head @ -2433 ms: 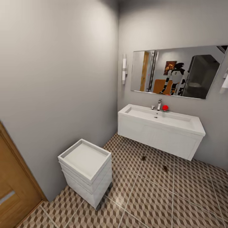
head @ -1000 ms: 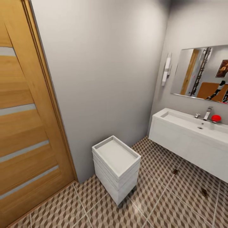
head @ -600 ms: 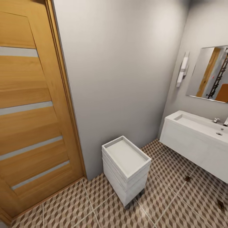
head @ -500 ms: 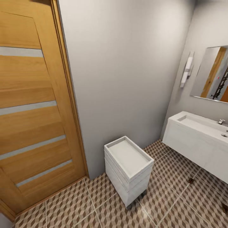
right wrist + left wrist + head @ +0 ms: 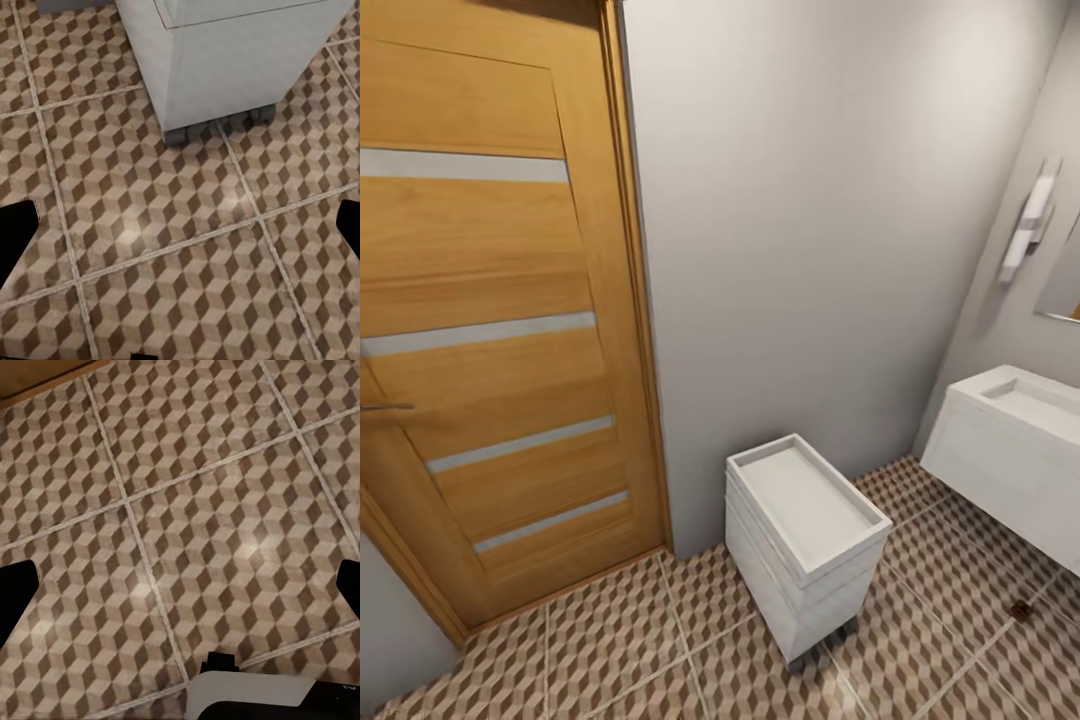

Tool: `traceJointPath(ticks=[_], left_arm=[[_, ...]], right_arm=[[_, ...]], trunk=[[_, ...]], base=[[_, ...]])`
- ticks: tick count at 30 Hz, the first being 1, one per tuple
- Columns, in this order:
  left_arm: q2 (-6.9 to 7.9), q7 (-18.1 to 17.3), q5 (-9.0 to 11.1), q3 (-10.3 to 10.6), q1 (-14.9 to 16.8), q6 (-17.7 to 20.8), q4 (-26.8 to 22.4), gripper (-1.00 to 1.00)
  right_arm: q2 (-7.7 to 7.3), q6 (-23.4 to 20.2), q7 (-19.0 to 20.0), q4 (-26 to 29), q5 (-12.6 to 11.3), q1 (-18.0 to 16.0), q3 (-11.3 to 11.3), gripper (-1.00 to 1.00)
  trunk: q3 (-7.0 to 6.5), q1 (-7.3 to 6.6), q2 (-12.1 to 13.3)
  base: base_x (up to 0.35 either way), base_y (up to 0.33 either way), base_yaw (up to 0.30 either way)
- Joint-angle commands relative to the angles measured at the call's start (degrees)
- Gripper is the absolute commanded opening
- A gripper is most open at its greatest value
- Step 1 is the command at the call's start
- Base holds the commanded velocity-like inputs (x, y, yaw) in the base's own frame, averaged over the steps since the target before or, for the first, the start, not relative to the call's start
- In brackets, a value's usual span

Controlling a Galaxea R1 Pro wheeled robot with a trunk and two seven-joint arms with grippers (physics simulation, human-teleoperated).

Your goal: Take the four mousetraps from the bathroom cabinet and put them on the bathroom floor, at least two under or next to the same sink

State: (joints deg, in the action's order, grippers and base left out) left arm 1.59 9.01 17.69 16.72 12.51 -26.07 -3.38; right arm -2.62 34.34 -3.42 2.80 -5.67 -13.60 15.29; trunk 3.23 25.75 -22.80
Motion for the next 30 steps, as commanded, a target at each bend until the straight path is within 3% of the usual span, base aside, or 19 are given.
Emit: traceJointPath(ticks=[1, 30], left_arm=[[0.0, 0.3, 0.2, 0.5, 0.1, -0.1, 0.0, 1.0], [-0.32, 0.3, 0.2, 0.5, 0.1, -0.1, 0.6, 1.0]], right_arm=[[-0.01, 0.2, -0.1, 0.0, -0.6, 0.0, 0.5, 1.0], [-0.01, 0.2, -0.1, 0.0, -0.6, 0.0, 0.6, 1.0]], trunk=[[0.13, 0.03, -0.1], [0.13, 0.03, -0.1]], base=[[0.0, 0.0, 0.289], [0.0, 0.0, 0.289]])
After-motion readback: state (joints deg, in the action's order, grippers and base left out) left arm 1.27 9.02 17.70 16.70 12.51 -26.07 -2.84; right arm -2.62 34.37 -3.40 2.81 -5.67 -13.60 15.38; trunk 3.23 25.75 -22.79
